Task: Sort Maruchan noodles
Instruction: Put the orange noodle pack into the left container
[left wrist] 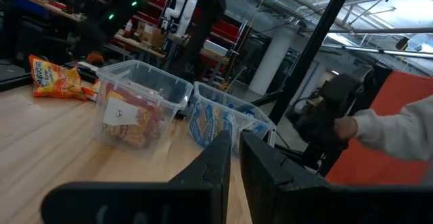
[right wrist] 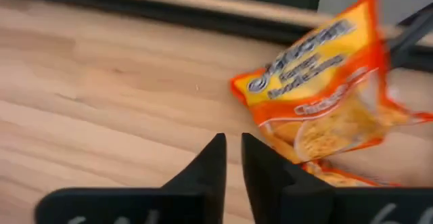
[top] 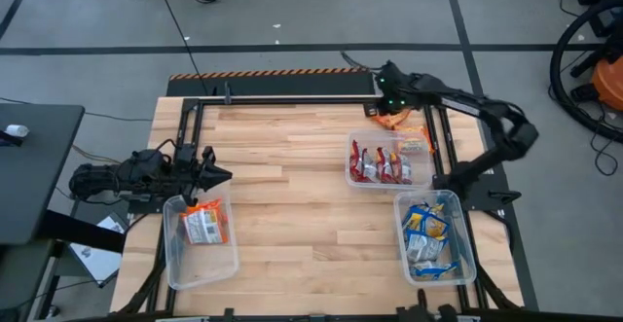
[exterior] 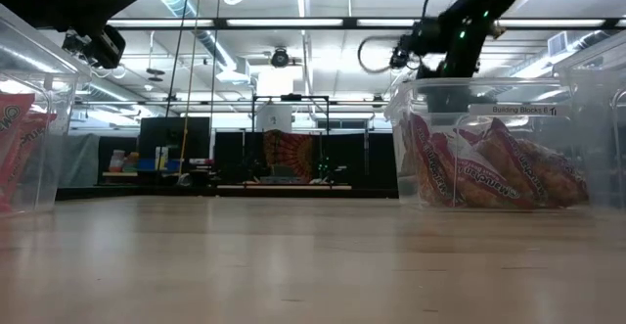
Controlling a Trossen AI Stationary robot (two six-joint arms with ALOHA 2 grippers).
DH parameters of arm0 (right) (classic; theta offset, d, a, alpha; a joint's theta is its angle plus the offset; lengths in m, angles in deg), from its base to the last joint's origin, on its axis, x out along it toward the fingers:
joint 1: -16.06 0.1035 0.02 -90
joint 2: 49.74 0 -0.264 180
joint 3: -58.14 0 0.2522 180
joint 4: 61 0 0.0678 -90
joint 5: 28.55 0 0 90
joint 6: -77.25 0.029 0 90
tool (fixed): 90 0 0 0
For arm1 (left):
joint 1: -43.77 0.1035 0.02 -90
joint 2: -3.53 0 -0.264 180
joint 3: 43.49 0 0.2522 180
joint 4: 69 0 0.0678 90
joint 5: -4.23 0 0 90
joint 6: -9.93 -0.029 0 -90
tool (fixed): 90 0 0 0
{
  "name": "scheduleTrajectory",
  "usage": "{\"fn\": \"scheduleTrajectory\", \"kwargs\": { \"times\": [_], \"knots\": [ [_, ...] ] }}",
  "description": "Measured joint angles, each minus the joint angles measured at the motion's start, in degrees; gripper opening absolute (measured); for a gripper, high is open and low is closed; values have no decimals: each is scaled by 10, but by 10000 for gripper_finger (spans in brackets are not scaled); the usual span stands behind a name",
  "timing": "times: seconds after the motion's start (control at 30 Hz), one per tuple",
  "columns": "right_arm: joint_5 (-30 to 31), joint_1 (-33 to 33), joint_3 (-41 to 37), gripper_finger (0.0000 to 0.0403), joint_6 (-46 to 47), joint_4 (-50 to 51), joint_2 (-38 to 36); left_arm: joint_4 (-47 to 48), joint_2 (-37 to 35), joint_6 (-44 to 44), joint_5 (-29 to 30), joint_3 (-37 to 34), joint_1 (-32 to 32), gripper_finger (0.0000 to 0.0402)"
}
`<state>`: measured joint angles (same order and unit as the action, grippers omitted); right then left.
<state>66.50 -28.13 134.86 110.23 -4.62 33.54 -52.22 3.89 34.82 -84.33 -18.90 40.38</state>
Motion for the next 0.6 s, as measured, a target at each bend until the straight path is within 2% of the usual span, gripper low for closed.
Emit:
{"fn": "scheduleTrajectory", "kwargs": {
  "times": [0.17,0.33,0.5,0.6],
  "knots": [
    [-2,1,0,128,4,-18,84,0,0,0,0,0,0,39],
    [48,17,8,188,-5,-29,149,0,0,0,0,0,0,39],
    [126,27,61,214,-53,13,214,0,0,0,0,0,0,39],
    [136,24,97,214,-57,31,249,0,0,0,0,0,0,39]
  ]
}}
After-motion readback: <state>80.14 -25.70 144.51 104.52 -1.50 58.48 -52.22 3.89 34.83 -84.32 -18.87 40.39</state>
